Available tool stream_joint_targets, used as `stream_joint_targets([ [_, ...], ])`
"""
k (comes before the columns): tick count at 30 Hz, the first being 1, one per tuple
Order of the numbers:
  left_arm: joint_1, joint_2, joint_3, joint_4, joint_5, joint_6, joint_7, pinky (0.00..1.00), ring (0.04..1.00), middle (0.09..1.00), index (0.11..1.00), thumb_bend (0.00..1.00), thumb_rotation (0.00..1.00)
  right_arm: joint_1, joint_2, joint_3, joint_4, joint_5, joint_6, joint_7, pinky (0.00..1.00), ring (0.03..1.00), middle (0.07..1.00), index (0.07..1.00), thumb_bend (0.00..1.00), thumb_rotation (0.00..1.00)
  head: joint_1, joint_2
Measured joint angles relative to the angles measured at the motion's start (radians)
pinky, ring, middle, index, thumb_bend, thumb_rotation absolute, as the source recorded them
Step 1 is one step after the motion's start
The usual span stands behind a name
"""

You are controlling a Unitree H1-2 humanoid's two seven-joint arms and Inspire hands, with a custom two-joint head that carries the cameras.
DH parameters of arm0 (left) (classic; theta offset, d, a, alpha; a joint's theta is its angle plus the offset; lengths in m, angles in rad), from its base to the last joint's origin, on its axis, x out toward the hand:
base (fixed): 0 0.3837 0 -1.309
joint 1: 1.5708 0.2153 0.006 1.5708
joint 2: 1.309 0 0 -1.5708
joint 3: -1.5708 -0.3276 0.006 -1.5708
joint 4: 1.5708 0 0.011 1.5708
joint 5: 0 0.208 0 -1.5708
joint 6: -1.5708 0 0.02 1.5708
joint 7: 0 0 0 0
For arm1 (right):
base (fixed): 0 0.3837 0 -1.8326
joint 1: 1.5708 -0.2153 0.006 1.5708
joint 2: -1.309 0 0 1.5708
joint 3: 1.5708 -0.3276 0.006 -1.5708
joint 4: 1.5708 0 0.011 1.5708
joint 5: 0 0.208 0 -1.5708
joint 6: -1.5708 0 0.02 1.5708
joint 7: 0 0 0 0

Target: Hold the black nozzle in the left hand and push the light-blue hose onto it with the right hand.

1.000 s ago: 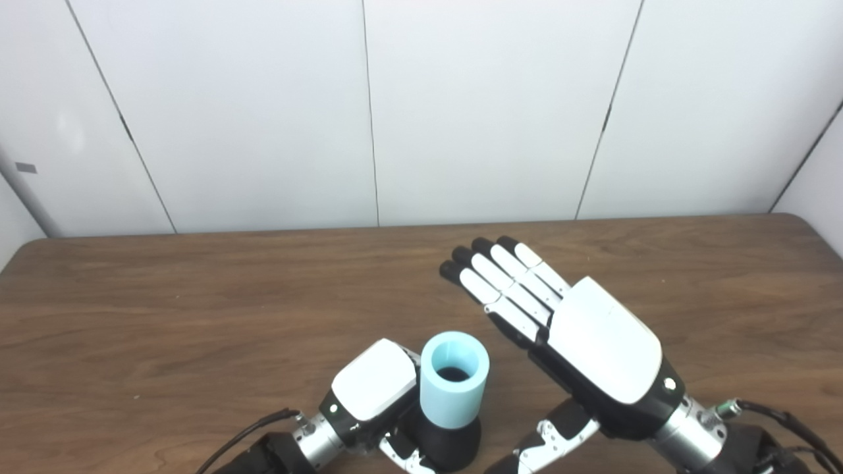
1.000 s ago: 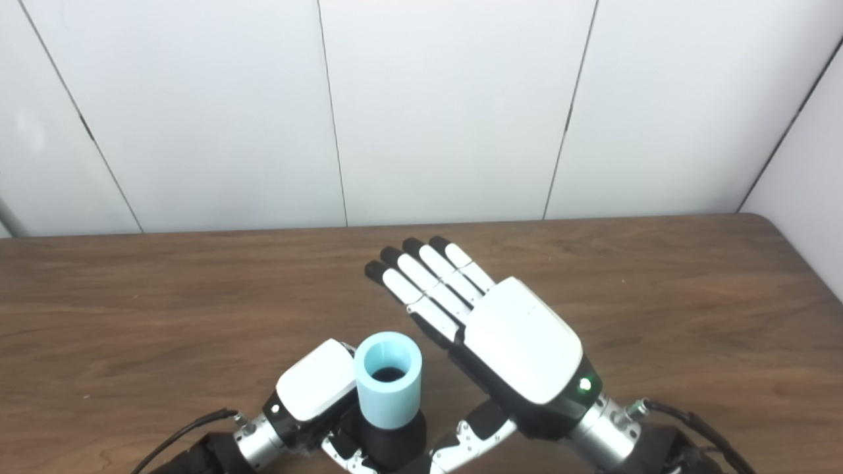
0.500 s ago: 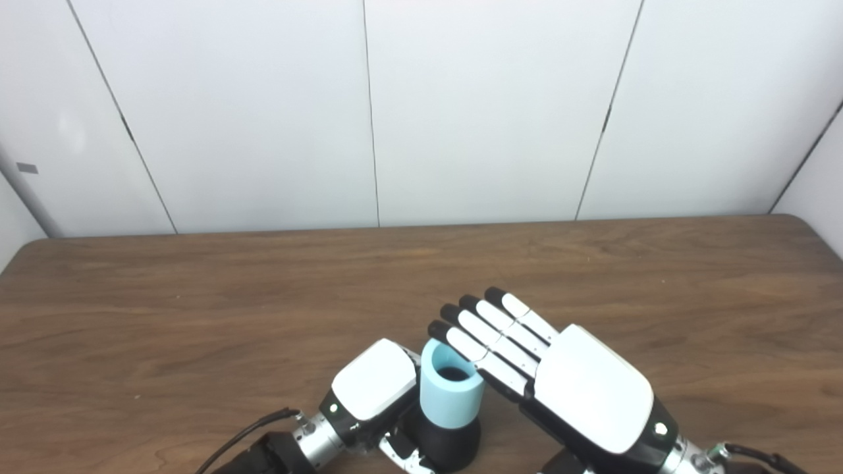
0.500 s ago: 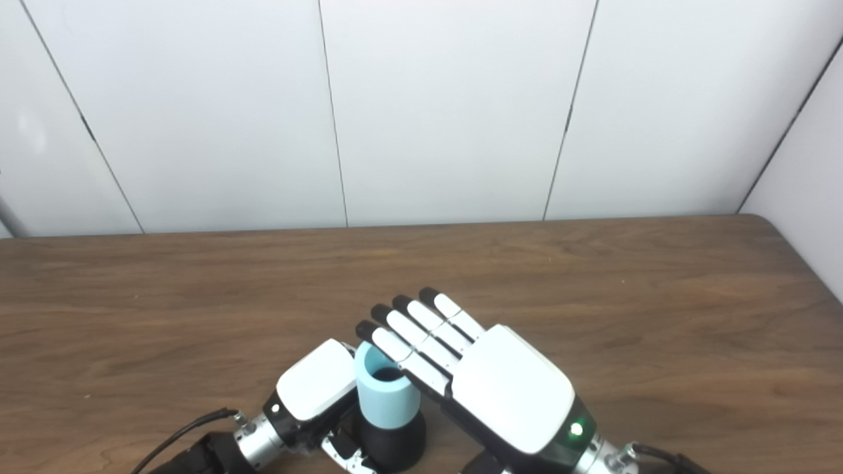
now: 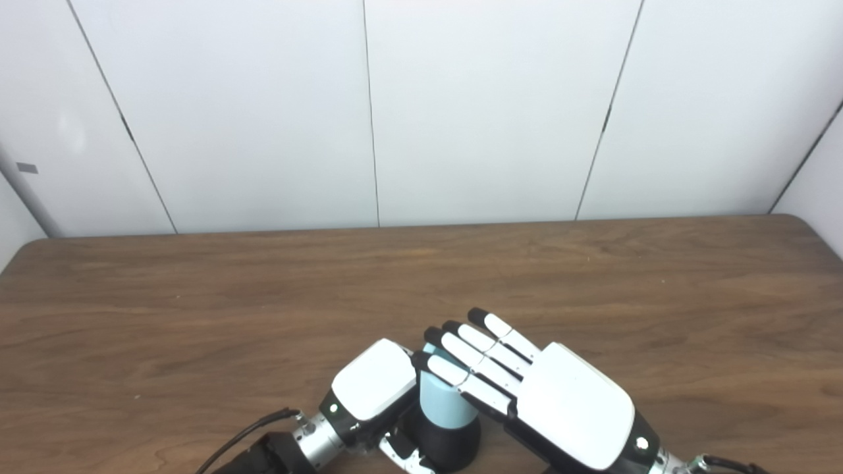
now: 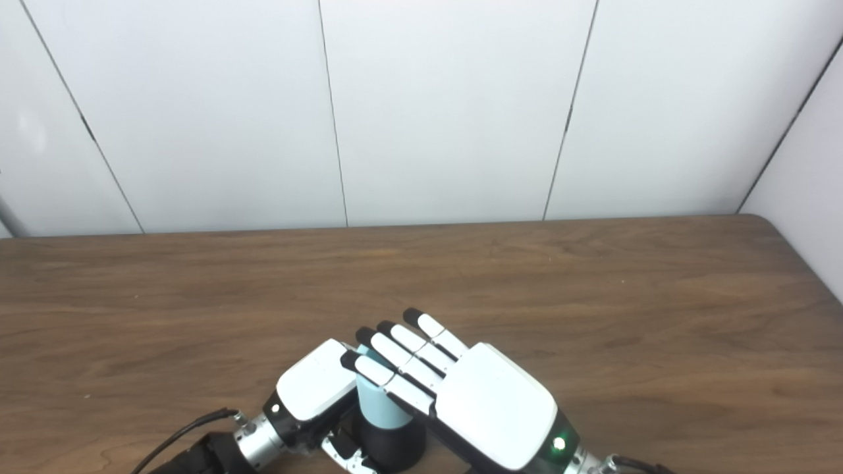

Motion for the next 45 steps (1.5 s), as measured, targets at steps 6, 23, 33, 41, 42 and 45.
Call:
stream_joint_targets([
  [6, 0.0, 0.001, 0.001, -0.006, 0.0, 0.003, -0.007, 0.44, 0.555, 0.514, 0.463, 0.52, 0.0, -0.003, -0.001, 0.007, 0.0, -0.004, 0.001, 0.016, 1.0, 0.942, 0.953, 0.888, 1.0, 0.92, 0.002, 0.006],
  [23, 0.001, 0.001, 0.006, -0.013, -0.01, 0.003, -0.031, 0.44, 0.552, 0.518, 0.461, 0.52, 0.0, -0.007, -0.007, 0.022, -0.002, 0.026, 0.017, 0.029, 0.92, 0.907, 0.91, 0.858, 1.0, 0.87, -0.002, 0.009],
  [33, 0.005, 0.001, 0.008, -0.014, -0.01, 0.002, -0.031, 0.43, 0.543, 0.514, 0.462, 0.52, 0.0, -0.011, -0.034, 0.044, 0.016, 0.039, 0.039, 0.036, 0.88, 0.965, 0.965, 0.913, 0.99, 0.86, 0.003, 0.009],
  [41, 0.007, 0.005, 0.01, -0.013, -0.013, 0.002, -0.032, 0.43, 0.544, 0.514, 0.463, 0.52, 0.0, -0.006, -0.039, 0.062, 0.02, 0.01, 0.052, 0.041, 0.98, 1.0, 1.0, 0.991, 0.93, 0.93, 0.006, 0.009],
  [42, 0.007, 0.005, 0.01, -0.014, -0.014, 0.002, -0.032, 0.43, 0.544, 0.514, 0.462, 0.52, 0.0, -0.006, -0.039, 0.064, 0.02, 0.007, 0.053, 0.041, 0.99, 1.0, 1.0, 0.992, 0.93, 0.93, 0.006, 0.008],
  [45, 0.007, 0.006, 0.01, -0.014, -0.014, 0.002, -0.033, 0.43, 0.542, 0.513, 0.462, 0.52, 0.0, 0.0, -0.039, 0.076, 0.028, -0.028, 0.06, 0.056, 0.99, 1.0, 1.0, 0.995, 0.9, 0.96, 0.006, 0.009],
])
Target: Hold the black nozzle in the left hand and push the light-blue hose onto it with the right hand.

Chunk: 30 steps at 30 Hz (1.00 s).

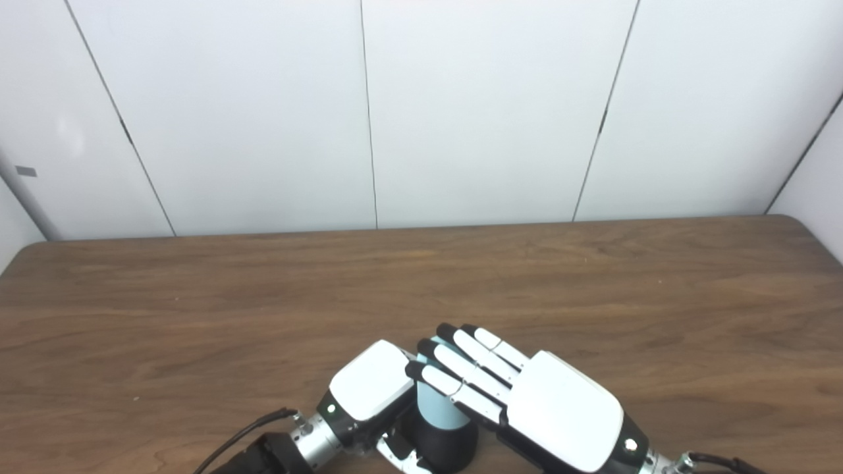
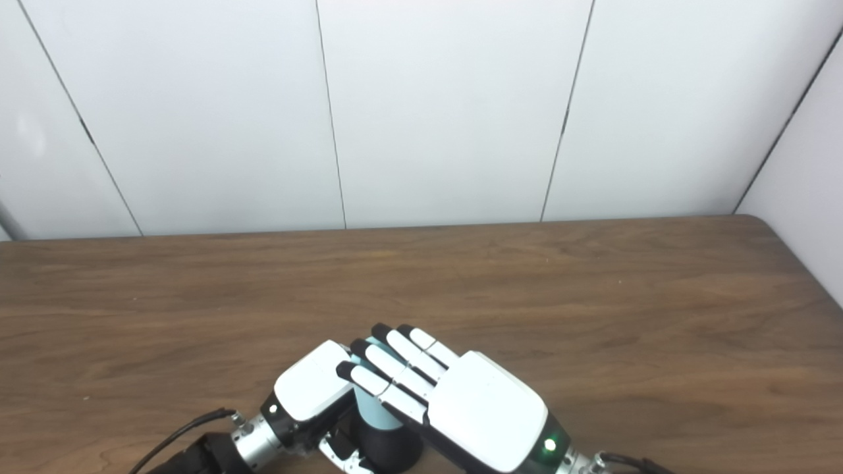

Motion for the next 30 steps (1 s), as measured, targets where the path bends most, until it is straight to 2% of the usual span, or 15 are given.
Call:
stream_joint_targets([
  [8, 0.001, 0.006, 0.001, -0.001, -0.001, 0.001, -0.001, 0.44, 0.546, 0.512, 0.465, 0.52, 0.0, 0.007, 0.005, 0.015, 0.0, -0.043, 0.007, -0.004, 0.98, 1.0, 1.0, 0.966, 0.86, 1.0, 0.0, 0.0],
  [21, 0.002, 0.006, 0.001, -0.002, -0.002, 0.0, -0.001, 0.44, 0.544, 0.513, 0.462, 0.52, 0.0, 0.007, 0.0, 0.034, 0.007, -0.054, 0.021, -0.003, 0.97, 1.0, 0.996, 0.946, 0.87, 0.97, 0.002, -0.003],
  [27, 0.002, 0.006, 0.001, -0.001, -0.002, -0.001, -0.001, 0.43, 0.541, 0.515, 0.46, 0.52, 0.0, 0.009, 0.001, 0.033, 0.014, -0.035, 0.023, -0.015, 0.95, 1.0, 1.0, 0.956, 0.89, 0.93, 0.002, -0.005],
  [30, 0.002, 0.005, 0.0, 0.0, -0.001, -0.002, -0.001, 0.43, 0.545, 0.515, 0.46, 0.52, 0.0, 0.02, 0.003, 0.028, 0.023, -0.032, 0.023, -0.044, 0.97, 1.0, 1.0, 0.987, 0.89, 0.95, 0.002, -0.008],
])
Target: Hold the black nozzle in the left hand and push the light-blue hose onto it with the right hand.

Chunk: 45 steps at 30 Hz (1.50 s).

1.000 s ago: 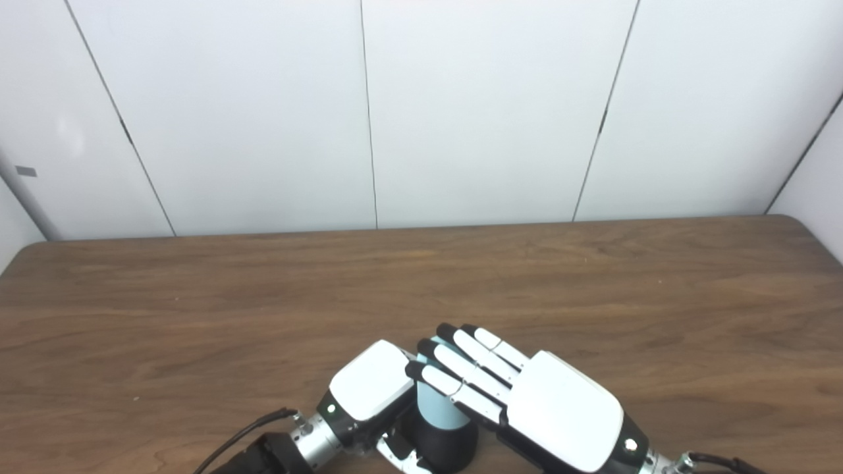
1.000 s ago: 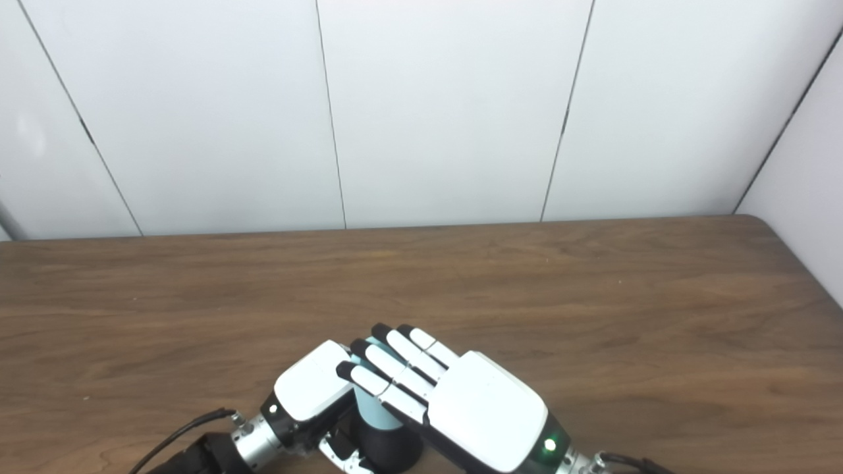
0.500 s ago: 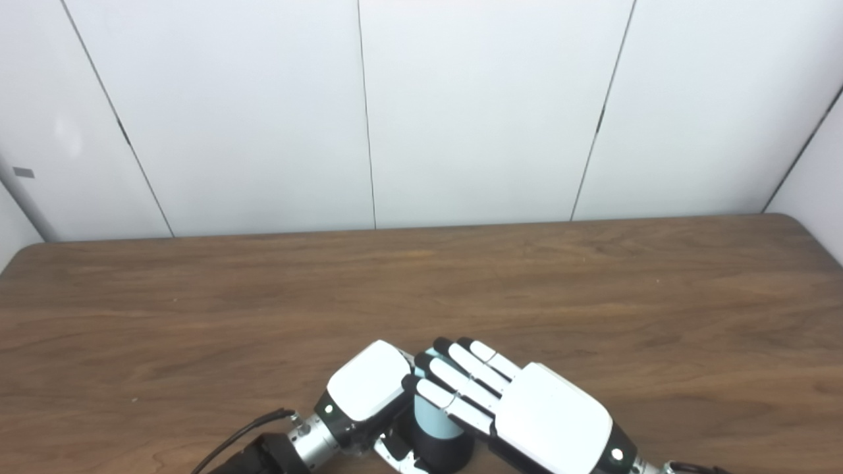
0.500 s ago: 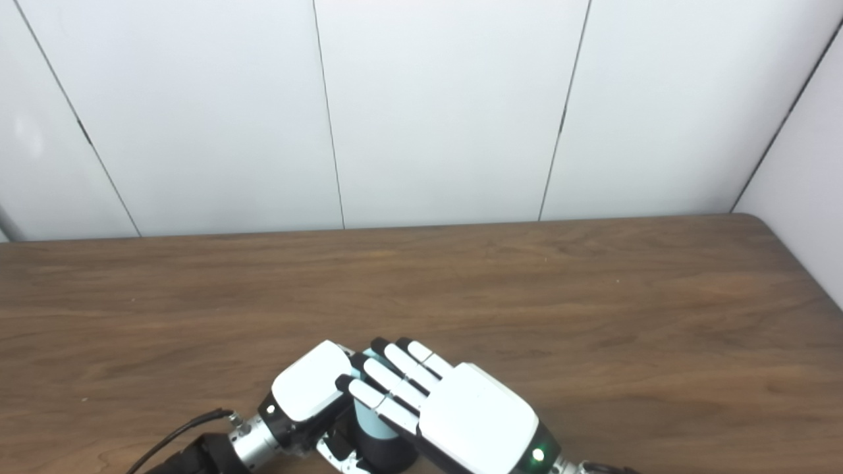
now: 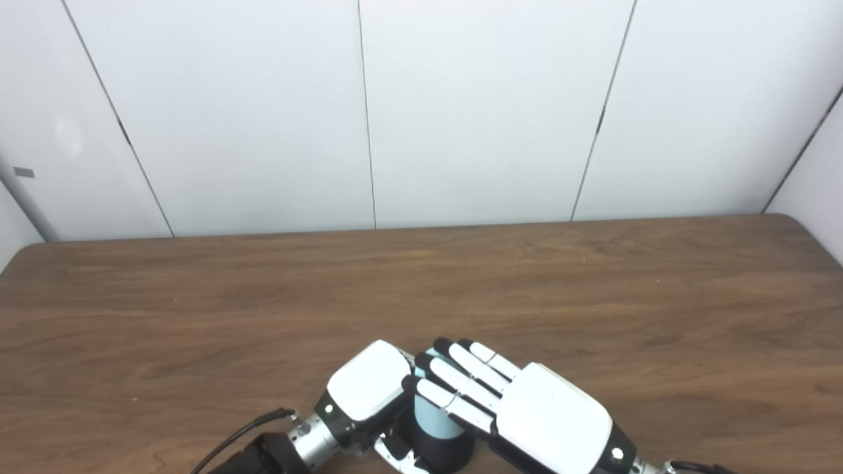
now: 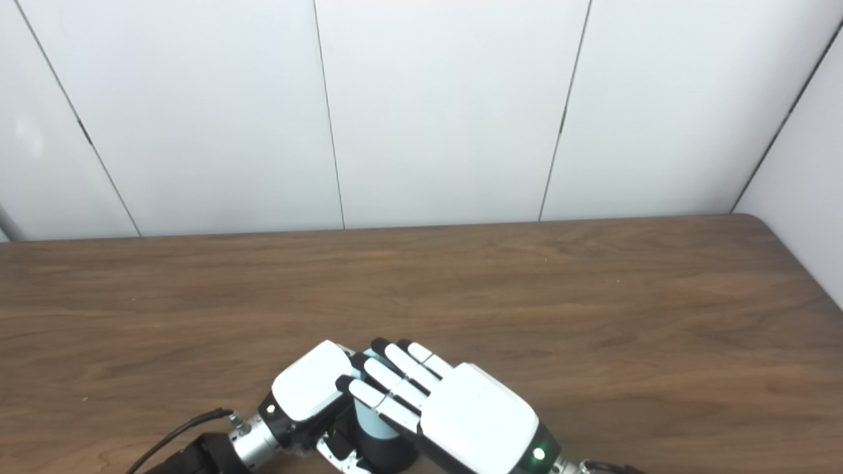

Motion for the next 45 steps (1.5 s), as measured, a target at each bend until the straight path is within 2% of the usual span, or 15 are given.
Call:
stream_joint_targets([
  [6, -0.003, -0.002, -0.001, 0.0, 0.0, 0.0, 0.0, 0.44, 0.547, 0.514, 0.462, 0.52, 0.0, 0.022, 0.052, -0.031, 0.025, 0.034, 0.0, -0.077, 1.0, 1.0, 1.0, 1.0, 0.94, 0.96, -0.003, -0.003],
  [12, -0.008, -0.006, -0.002, 0.011, 0.0, -0.006, 0.0, 0.44, 0.545, 0.514, 0.462, 0.52, 0.0, -0.023, 0.132, -0.115, 0.015, 0.103, 0.021, -0.133, 1.0, 1.0, 1.0, 1.0, 0.98, 1.0, -0.005, -0.011],
  [21, -0.012, -0.012, -0.001, 0.017, -0.002, -0.007, 0.0, 0.45, 0.554, 0.513, 0.464, 0.52, 0.0, -0.051, 0.135, -0.189, 0.048, 0.146, -0.031, -0.262, 1.0, 1.0, 1.0, 1.0, 0.97, 1.0, -0.005, -0.011],
  [24, -0.012, -0.012, -0.001, 0.018, -0.003, -0.008, 0.0, 0.45, 0.55, 0.514, 0.462, 0.52, 0.0, -0.033, 0.141, -0.21, 0.086, 0.212, -0.084, -0.349, 1.0, 1.0, 1.0, 1.0, 0.93, 1.0, -0.005, -0.011],
  [27, -0.013, -0.012, -0.001, 0.021, -0.006, -0.009, 0.0, 0.45, 0.551, 0.514, 0.463, 0.52, 0.0, -0.017, 0.167, -0.239, 0.145, 0.304, -0.129, -0.45, 0.9, 0.98, 0.995, 0.974, 0.85, 0.98, -0.005, -0.014],
  [29, -0.013, -0.012, -0.001, 0.022, -0.007, -0.009, 0.0, 0.45, 0.553, 0.514, 0.463, 0.52, 0.0, -0.013, 0.201, -0.26, 0.195, 0.399, -0.127, -0.49, 0.86, 0.946, 0.964, 0.937, 0.74, 0.95, -0.005, -0.014],
  [30, -0.013, -0.012, -0.001, 0.022, -0.007, -0.009, 0.0, 0.45, 0.554, 0.514, 0.463, 0.52, 0.0, -0.011, 0.22, -0.271, 0.212, 0.433, -0.114, -0.499, 0.81, 0.903, 0.922, 0.893, 0.6, 0.91, -0.005, -0.014],
  [32, -0.014, -0.012, -0.001, 0.022, -0.008, -0.008, 0.0, 0.46, 0.561, 0.514, 0.464, 0.52, 0.0, -0.01, 0.261, -0.299, 0.248, 0.498, -0.086, -0.518, 0.77, 0.866, 0.885, 0.851, 0.46, 0.82, -0.005, -0.014],
  [33, -0.015, -0.012, -0.001, 0.022, -0.009, -0.008, 0.0, 0.46, 0.56, 0.513, 0.465, 0.52, 0.0, -0.01, 0.268, -0.309, 0.259, 0.526, -0.07, -0.52, 0.74, 0.816, 0.835, 0.804, 0.4, 0.7, -0.005, -0.014],
  [34, -0.016, -0.012, -0.002, 0.022, -0.009, -0.007, 0.0, 0.46, 0.56, 0.512, 0.467, 0.52, 0.0, -0.01, 0.272, -0.32, 0.274, 0.565, -0.046, -0.519, 0.72, 0.781, 0.802, 0.772, 0.37, 0.6, -0.005, -0.014],
  [35, -0.016, -0.012, -0.002, 0.022, -0.009, -0.006, 0.0, 0.46, 0.56, 0.511, 0.467, 0.52, 0.0, -0.009, 0.274, -0.333, 0.287, 0.597, -0.023, -0.518, 0.71, 0.763, 0.784, 0.755, 0.35, 0.54, -0.002, -0.012],
  [36, -0.016, -0.012, -0.002, 0.021, -0.009, -0.006, 0.0, 0.46, 0.558, 0.51, 0.468, 0.52, 0.0, -0.008, 0.274, -0.345, 0.299, 0.627, 0.001, -0.517, 0.65, 0.724, 0.757, 0.731, 0.32, 0.41, -0.002, -0.011],
  [39, -0.015, -0.012, -0.002, 0.02, -0.009, -0.005, 0.0, 0.46, 0.558, 0.509, 0.469, 0.51, 0.0, 0.007, 0.269, -0.368, 0.337, 0.678, 0.055, -0.515, 0.59, 0.681, 0.722, 0.702, 0.27, 0.21, 0.0, -0.009],
  [43, -0.014, -0.012, -0.001, 0.019, -0.009, -0.005, 0.0, 0.46, 0.559, 0.511, 0.467, 0.51, 0.0, 0.028, 0.255, -0.369, 0.408, 0.686, 0.092, -0.506, 0.59, 0.68, 0.718, 0.694, 0.27, 0.24, -0.003, -0.009],
  [45, -0.014, -0.011, -0.001, 0.019, -0.009, -0.006, 0.0, 0.46, 0.558, 0.511, 0.466, 0.52, 0.0, 0.035, 0.254, -0.368, 0.425, 0.687, 0.111, -0.502, 0.59, 0.681, 0.719, 0.692, 0.26, 0.22, -0.003, -0.009],
])
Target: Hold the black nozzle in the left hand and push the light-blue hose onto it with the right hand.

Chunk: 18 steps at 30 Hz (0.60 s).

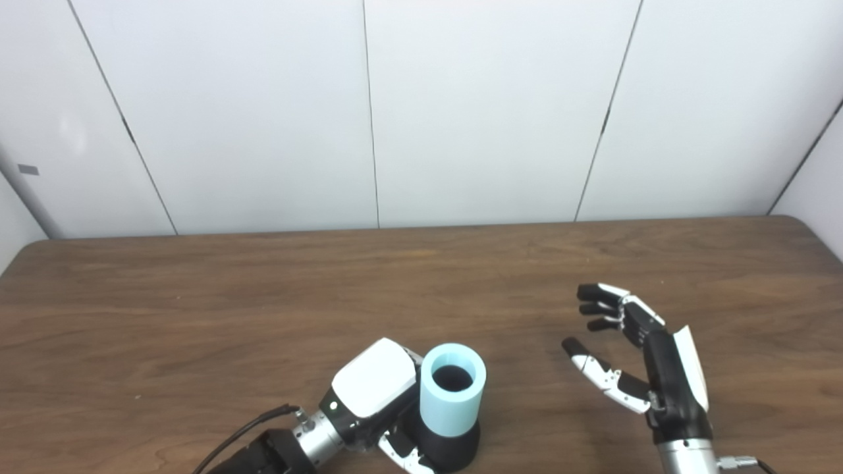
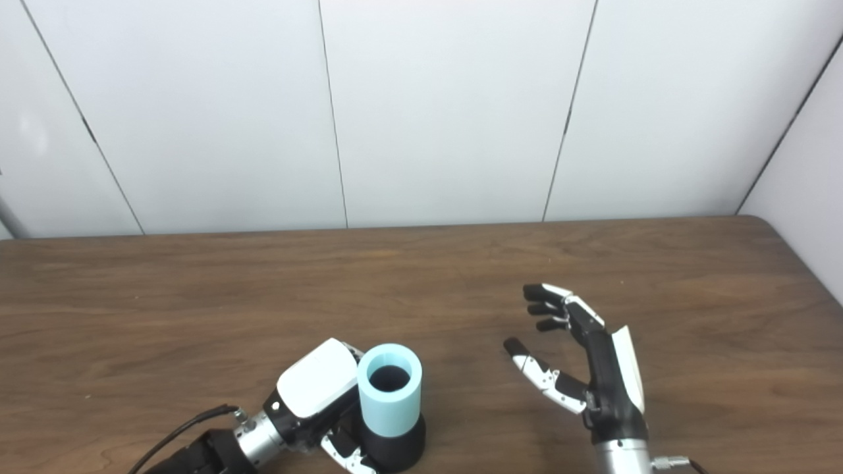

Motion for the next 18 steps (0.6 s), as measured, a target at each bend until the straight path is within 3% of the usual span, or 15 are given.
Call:
stream_joint_targets([
  [10, 0.001, 0.0, 0.0, -0.002, 0.001, 0.002, 0.0, 0.46, 0.558, 0.512, 0.466, 0.51, 0.0, -0.005, -0.002, 0.002, 0.006, -0.037, 0.02, -0.002, 0.53, 0.656, 0.696, 0.658, 0.27, 0.17, 0.0, 0.003],
  [14, 0.002, 0.0, 0.0, -0.002, 0.001, 0.001, 0.0, 0.46, 0.558, 0.513, 0.465, 0.51, 0.0, -0.005, -0.002, 0.001, 0.013, -0.045, 0.026, -0.003, 0.56, 0.674, 0.714, 0.676, 0.27, 0.15, 0.002, 0.006],
  [18, 0.005, 0.0, 0.001, -0.007, 0.002, 0.008, 0.0, 0.48, 0.581, 0.51, 0.471, 0.52, 0.0, -0.006, -0.002, 0.001, 0.013, -0.048, 0.027, -0.006, 0.55, 0.671, 0.711, 0.672, 0.27, 0.21, 0.0, 0.006],
])
